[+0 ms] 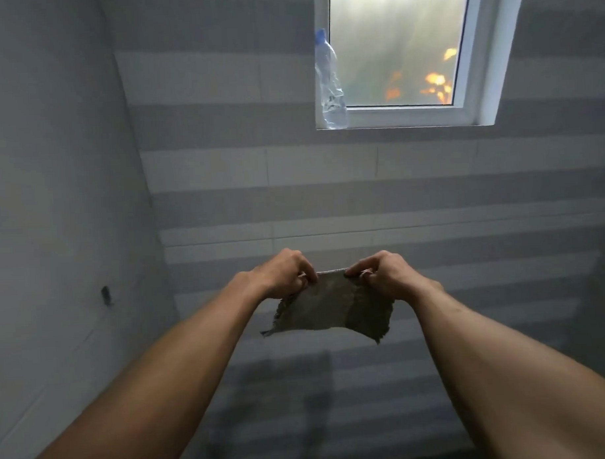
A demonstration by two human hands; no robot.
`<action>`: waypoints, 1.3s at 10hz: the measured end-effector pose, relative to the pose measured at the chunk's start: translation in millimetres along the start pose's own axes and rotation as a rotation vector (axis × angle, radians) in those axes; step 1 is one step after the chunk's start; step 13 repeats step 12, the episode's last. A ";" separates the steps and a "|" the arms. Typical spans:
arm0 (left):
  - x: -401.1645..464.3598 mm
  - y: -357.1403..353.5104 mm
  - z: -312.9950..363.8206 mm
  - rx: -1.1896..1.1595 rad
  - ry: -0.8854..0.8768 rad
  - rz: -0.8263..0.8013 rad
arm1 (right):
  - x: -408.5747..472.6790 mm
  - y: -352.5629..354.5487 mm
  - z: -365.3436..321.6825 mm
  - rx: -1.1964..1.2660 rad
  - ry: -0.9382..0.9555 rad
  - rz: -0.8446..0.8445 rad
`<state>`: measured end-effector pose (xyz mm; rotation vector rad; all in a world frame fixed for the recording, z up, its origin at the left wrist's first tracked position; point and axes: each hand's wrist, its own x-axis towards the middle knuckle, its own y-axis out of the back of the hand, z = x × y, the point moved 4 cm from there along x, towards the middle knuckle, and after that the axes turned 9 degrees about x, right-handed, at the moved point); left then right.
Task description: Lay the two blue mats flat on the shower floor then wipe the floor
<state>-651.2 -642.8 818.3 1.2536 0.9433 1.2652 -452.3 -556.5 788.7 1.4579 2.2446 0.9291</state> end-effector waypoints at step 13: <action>-189.9 -39.4 -139.0 0.446 0.775 -0.291 | 31.4 -297.1 -201.1 -0.221 0.469 -0.573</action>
